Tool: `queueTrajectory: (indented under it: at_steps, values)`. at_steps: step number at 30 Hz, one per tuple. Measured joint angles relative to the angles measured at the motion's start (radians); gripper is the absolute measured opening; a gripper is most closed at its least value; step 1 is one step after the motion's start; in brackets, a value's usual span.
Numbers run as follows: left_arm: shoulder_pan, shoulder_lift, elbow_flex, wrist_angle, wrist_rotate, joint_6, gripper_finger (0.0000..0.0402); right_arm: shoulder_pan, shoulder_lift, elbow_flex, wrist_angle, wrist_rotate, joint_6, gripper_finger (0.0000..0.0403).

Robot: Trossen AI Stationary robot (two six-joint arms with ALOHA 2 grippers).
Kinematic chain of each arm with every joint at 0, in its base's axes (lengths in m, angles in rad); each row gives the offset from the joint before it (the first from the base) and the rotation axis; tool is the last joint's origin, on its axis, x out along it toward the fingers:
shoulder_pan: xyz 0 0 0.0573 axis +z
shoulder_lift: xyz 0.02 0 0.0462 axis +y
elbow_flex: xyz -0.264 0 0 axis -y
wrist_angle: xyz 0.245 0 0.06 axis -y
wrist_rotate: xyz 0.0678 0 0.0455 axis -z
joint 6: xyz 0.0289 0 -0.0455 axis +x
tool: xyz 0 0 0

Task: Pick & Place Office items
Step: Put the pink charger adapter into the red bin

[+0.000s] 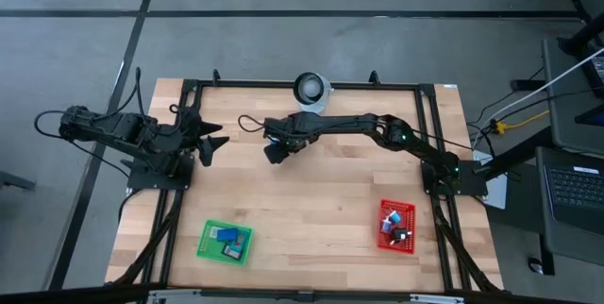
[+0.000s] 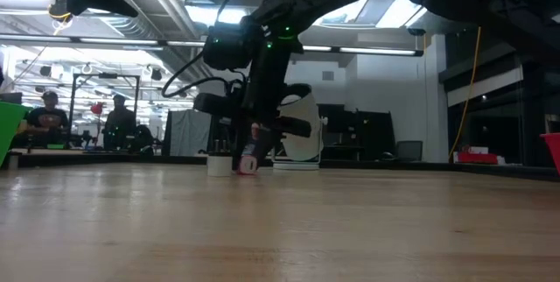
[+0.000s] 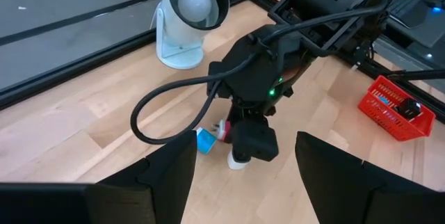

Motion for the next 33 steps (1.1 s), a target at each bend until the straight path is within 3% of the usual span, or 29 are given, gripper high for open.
queueTrajectory:
  at_steps: [9,18,22,26,30,33]
  values:
    - [0.000,0.000,0.000,0.000,-0.010,0.000,0.0239,-0.003,-0.011,0.014,-0.008,-0.035,-0.020,0.0128]
    - [0.000,0.000,0.000,0.000,-0.018,-0.002,0.0239,-0.003,-0.105,0.207,-0.012,0.007,-0.075,0.0128]
    - [0.000,0.000,0.000,0.000,-0.017,-0.003,0.0239,0.011,-0.236,0.227,-0.014,0.025,-0.114,0.0128]
    - [0.000,0.000,0.000,0.000,-0.017,-0.003,0.0239,0.045,-0.385,0.220,-0.131,0.048,-0.180,0.0128]
    - [0.000,0.000,0.000,0.000,-0.024,-0.002,0.0239,0.110,-0.557,0.220,-0.246,0.189,-0.177,0.0128]
    - [0.000,0.000,0.000,0.000,-0.026,-0.006,0.0239,0.173,-0.661,0.222,-0.355,0.289,-0.089,0.0128]
